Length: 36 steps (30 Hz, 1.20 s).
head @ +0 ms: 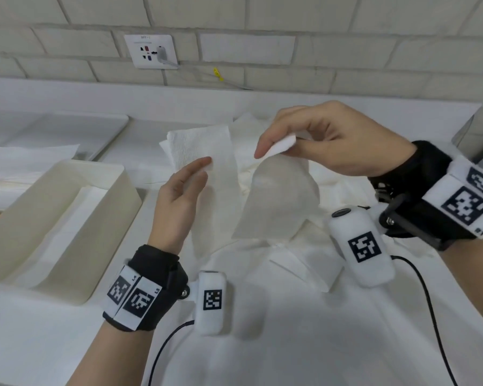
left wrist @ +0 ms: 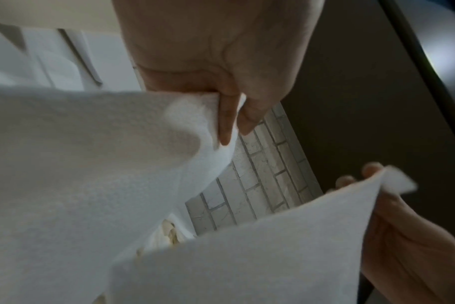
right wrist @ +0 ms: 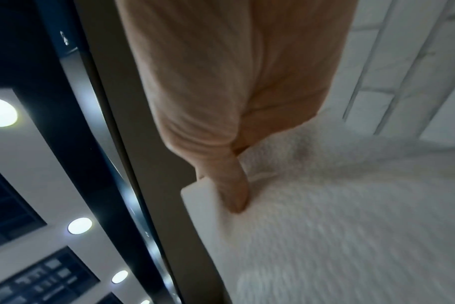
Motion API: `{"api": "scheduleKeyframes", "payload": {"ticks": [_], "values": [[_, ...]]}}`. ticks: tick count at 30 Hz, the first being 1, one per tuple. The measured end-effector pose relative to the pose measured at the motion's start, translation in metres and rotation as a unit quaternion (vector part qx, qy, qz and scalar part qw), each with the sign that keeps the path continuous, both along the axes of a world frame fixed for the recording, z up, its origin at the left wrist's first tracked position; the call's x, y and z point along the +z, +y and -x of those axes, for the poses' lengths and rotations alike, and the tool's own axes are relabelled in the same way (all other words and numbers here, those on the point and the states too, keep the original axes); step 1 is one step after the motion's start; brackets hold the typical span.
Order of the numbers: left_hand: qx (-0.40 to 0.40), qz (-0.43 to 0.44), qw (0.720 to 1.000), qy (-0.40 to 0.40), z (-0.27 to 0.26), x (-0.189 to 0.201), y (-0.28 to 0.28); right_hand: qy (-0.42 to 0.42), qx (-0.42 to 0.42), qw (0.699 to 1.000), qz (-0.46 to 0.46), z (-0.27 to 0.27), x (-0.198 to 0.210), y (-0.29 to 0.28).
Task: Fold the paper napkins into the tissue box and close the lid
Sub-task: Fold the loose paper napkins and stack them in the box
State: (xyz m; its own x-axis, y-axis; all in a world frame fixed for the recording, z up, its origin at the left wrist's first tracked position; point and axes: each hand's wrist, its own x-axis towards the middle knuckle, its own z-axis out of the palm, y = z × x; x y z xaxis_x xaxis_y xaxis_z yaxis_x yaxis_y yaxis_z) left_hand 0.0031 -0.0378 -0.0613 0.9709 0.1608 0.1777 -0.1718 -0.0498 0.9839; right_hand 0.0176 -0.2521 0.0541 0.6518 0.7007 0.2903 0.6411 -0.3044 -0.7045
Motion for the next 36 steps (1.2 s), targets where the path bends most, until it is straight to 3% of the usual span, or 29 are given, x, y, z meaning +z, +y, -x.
{"api": "scheduleKeyframes", "payload": {"ticks": [4,7,10,13,17,22,25,28,32,36], "values": [[-0.102,0.031,0.994,-0.006,0.009,0.011,-0.005,0.051,-0.003,0.997,-0.052,-0.004,0.006,0.013],[-0.163,0.089,0.982,-0.023,0.02,0.02,-0.013,-0.021,-0.064,0.998,-0.007,-0.012,-0.002,0.026],[-0.144,0.052,0.987,-0.045,0.027,0.025,-0.018,-0.069,-0.083,0.994,0.02,-0.017,-0.01,0.035],[-0.117,-0.019,0.991,-0.059,0.028,0.026,-0.019,-0.028,-0.065,0.997,0.023,-0.019,-0.013,0.039],[-0.092,-0.015,0.994,-0.062,0.028,0.021,-0.017,0.016,-0.064,0.998,0.002,-0.019,-0.014,0.045],[-0.096,-0.001,0.993,-0.068,0.03,0.022,-0.018,-0.034,-0.112,0.993,-0.017,-0.018,-0.021,0.05],[-0.058,0.02,0.996,-0.072,0.029,0.024,-0.015,-0.038,-0.189,0.979,-0.06,-0.015,-0.029,0.056],[-0.006,0.078,0.994,-0.07,0.026,0.025,-0.009,0.064,-0.25,0.964,-0.06,-0.008,-0.041,0.061],[-0.004,0.094,0.994,-0.062,0.024,0.024,0.0,0.25,-0.231,0.94,0.009,0.0,-0.064,0.068],[-0.003,0.048,0.998,-0.028,0.019,0.016,0.015,0.301,-0.214,0.928,-0.057,0.001,-0.075,0.077]]}}
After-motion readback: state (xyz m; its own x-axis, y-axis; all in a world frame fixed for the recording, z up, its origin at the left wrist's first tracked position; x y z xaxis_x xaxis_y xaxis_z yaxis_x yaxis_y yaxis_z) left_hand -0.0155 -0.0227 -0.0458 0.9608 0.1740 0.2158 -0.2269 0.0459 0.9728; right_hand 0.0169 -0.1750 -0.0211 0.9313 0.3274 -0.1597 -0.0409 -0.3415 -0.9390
